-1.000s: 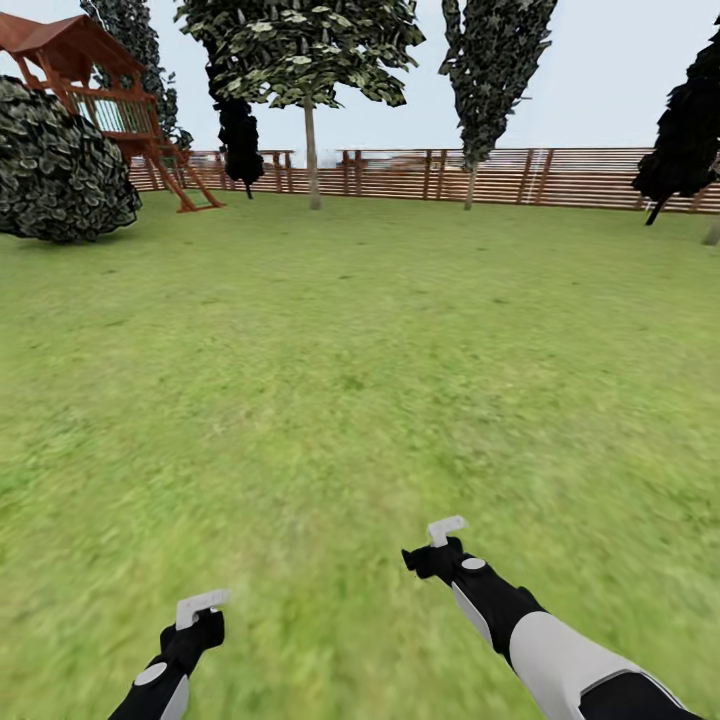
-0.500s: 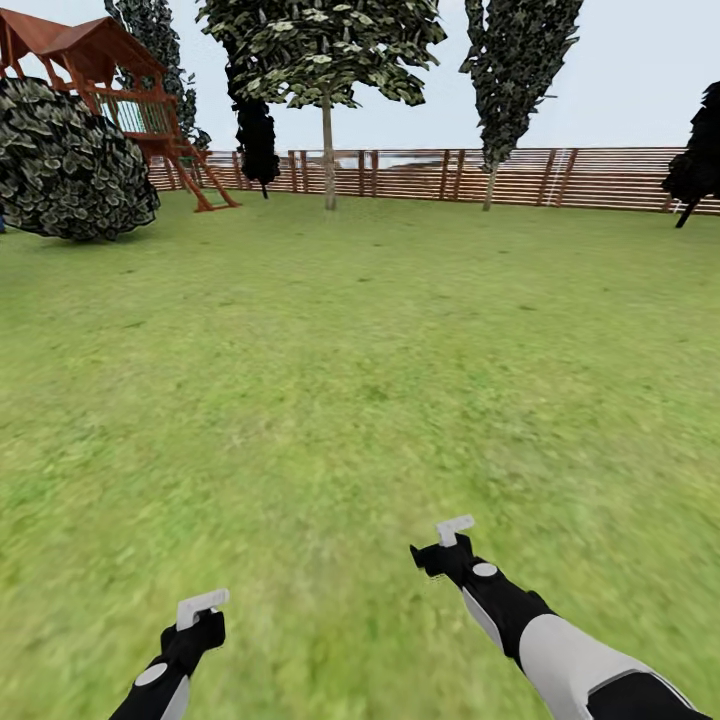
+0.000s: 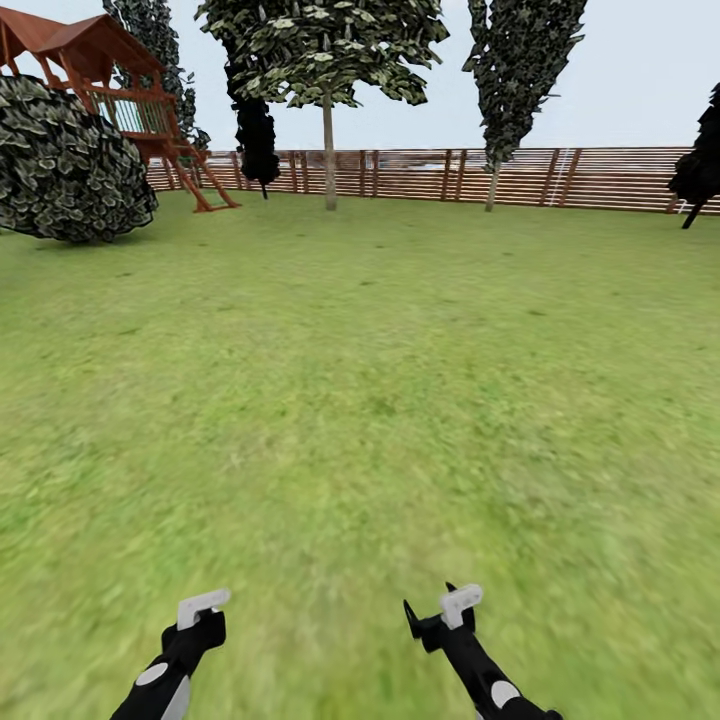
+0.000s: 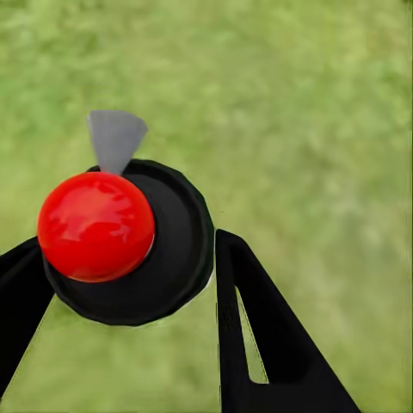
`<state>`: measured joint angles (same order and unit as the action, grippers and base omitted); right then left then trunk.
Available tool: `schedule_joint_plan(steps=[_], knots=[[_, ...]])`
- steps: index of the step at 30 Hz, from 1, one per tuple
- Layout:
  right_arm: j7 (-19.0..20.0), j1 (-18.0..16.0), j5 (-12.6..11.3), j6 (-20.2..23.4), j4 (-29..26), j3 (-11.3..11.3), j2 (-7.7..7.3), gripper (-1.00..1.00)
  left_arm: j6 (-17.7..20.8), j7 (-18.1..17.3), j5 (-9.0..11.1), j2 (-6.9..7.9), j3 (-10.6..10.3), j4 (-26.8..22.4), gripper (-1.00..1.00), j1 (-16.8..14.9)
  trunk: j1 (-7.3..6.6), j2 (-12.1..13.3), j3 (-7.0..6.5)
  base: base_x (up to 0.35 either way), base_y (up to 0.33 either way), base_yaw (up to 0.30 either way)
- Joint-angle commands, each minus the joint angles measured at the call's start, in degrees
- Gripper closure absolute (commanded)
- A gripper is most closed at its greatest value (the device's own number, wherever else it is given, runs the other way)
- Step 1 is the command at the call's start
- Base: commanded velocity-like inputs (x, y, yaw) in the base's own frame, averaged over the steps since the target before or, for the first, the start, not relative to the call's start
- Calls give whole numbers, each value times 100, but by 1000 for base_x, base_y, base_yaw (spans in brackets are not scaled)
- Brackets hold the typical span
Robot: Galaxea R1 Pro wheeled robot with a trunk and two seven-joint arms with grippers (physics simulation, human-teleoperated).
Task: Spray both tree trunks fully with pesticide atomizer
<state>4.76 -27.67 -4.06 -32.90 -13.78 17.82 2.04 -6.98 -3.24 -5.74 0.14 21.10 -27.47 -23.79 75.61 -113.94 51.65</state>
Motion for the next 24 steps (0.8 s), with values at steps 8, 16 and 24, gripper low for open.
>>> schedule_joint_plan(steps=[8,16,24], knots=[[26,15,-57,-32,611,-25,-28,-100,-14,-45,-59,-14,43,-32,100,-9,3,-2,4,335,92,0],[-133,-516,-86,1318,-676,-58,-277,-100,-14,-31,-59,-8,49,-41,100,-11,3,-2,4,335,92,0],[2870,-761,-923,3767,-2210,-32,39,-100,-8,-52,-53,-13,52,-48,100,-11,3,-2,4,336,92,0]])
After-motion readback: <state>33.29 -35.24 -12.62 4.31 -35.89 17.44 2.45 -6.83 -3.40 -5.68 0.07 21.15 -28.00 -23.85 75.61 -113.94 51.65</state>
